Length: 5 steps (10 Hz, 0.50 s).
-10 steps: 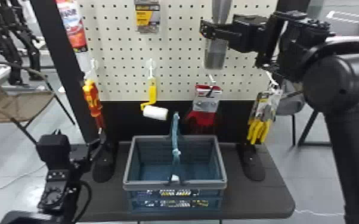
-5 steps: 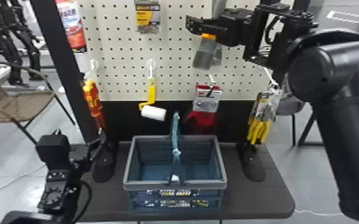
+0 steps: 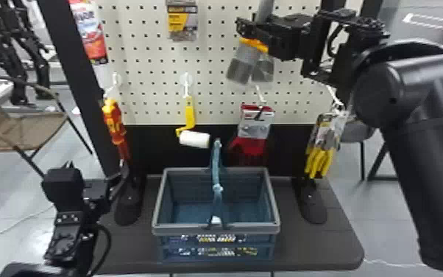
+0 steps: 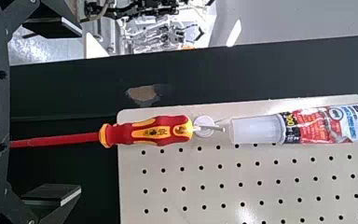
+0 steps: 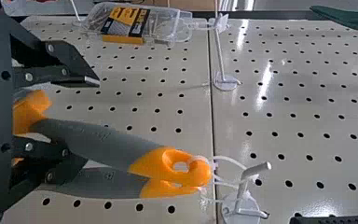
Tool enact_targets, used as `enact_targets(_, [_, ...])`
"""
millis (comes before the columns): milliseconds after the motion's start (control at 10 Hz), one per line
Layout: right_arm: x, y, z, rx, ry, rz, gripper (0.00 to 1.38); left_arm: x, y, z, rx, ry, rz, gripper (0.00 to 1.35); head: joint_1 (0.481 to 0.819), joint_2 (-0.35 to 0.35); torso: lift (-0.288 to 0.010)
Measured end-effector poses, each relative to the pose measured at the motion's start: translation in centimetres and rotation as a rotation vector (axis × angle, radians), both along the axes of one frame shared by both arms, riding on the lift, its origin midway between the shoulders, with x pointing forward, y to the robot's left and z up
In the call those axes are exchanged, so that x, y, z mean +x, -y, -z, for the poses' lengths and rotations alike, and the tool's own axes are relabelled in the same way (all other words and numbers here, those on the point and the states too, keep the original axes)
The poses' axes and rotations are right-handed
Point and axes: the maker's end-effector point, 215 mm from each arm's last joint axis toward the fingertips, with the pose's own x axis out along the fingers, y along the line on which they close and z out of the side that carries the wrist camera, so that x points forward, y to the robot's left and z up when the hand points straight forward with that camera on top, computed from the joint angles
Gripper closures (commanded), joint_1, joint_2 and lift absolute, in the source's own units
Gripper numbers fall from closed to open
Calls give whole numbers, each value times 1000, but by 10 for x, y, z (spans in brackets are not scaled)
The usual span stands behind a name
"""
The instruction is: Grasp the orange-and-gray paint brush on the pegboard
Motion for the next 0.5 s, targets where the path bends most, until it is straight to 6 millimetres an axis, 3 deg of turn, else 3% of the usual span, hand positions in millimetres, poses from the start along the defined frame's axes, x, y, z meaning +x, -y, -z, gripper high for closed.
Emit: enact_targets(500, [3, 7, 5, -16, 2, 17, 1004, -1, 0, -1, -3, 4, 1, 128, 549, 0, -100])
